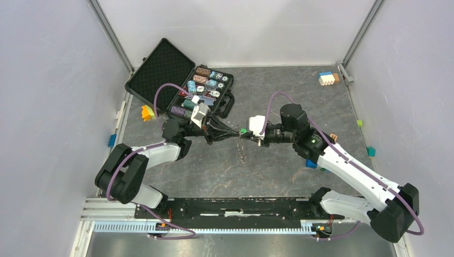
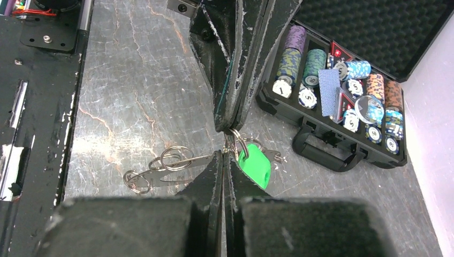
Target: Put the keys on the keyring
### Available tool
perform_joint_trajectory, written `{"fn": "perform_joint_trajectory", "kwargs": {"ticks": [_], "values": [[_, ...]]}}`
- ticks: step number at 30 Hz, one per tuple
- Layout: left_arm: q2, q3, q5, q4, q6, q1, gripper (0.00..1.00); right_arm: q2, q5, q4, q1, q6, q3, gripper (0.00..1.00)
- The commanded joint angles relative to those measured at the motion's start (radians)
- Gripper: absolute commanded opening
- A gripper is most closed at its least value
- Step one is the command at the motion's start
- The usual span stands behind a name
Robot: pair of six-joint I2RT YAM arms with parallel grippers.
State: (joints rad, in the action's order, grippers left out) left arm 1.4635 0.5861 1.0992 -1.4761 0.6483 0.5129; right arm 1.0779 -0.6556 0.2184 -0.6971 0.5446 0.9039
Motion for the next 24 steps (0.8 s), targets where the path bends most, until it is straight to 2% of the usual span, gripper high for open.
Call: {"fn": "perform_joint_trajectory", "kwargs": {"ticks": [1, 24], "values": [[0.0, 0.012, -0.044, -0.069, 0.013, -0.004, 0.02, -0.034, 0.017, -0.03, 0.008, 0.007, -0.002, 0.0], [-0.026, -0.031, -0.16, 0.06, -0.059, -0.031, 0.02, -0.05, -0.007, 0.012, 0.036, -0.009, 0.066, 0.0]]}}
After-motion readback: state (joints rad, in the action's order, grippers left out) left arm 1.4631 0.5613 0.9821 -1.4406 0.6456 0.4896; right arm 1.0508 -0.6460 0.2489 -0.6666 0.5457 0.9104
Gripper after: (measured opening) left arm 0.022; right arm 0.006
